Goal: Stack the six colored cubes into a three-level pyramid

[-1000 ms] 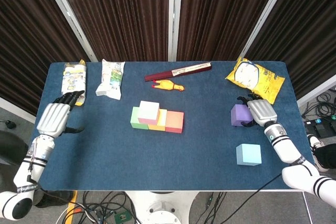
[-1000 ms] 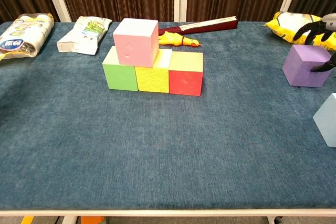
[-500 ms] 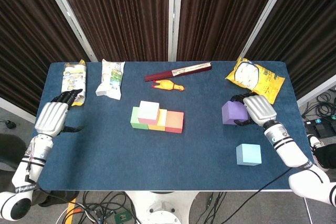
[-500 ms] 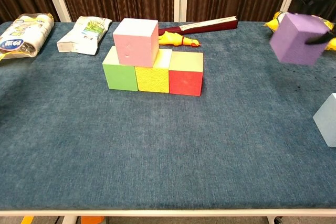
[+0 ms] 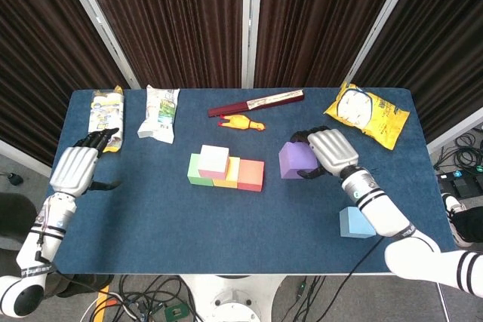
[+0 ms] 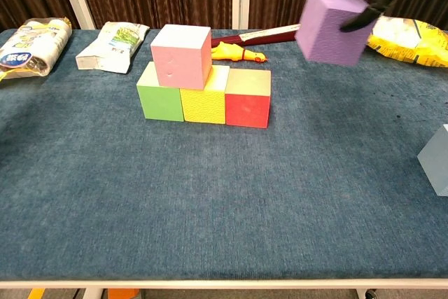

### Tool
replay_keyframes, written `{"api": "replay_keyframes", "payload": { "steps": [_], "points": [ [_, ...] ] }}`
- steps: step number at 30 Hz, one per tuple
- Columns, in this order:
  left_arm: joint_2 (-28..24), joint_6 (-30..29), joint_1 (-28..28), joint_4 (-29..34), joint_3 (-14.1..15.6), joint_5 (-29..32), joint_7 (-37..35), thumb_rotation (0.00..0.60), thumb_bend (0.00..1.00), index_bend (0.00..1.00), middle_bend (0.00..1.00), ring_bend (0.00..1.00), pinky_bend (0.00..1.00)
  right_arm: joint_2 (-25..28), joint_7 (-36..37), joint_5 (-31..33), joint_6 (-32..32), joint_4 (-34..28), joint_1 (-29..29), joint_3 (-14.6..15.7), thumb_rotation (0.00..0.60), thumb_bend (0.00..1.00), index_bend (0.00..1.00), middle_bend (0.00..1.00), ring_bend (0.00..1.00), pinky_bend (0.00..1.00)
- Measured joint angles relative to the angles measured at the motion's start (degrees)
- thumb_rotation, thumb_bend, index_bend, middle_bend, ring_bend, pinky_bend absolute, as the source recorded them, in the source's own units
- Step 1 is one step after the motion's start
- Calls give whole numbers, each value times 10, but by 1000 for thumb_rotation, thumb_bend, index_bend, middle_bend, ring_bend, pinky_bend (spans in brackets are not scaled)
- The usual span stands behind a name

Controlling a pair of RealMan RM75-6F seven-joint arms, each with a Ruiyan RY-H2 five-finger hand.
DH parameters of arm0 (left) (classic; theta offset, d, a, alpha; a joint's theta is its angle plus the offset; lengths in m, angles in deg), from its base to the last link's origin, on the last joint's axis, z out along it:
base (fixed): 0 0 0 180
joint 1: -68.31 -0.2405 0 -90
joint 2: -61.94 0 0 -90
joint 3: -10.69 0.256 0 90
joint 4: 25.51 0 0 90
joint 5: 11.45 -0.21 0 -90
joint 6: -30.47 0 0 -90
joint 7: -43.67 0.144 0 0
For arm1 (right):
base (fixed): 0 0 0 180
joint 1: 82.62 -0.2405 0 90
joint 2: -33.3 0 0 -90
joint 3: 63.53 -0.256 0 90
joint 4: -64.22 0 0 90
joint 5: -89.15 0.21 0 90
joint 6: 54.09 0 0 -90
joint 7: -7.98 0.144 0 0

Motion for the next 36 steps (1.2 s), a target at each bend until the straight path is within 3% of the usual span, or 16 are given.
{"api": "replay_keyframes", "payload": {
  "steps": [13, 25, 36],
  "points": [
    [3, 9, -6, -4, -12, 5, -3, 600, 20, 101, 127, 98, 255, -95, -130, 170, -75, -8, -112, 10, 600, 205, 371, 536, 272, 217],
    [6, 8, -17, -8, -15, 3, -11, 600, 20, 101, 127, 98, 255, -170, -177, 229, -116, 32, -160, 13, 600, 180, 328, 535, 267, 179],
    [7, 16, -16, -13, -20, -1, -12, 600, 20, 101, 127, 98, 255, -202, -205, 272, -146, 47, -184, 2, 600, 160, 289, 533, 262, 165]
  ]
}}
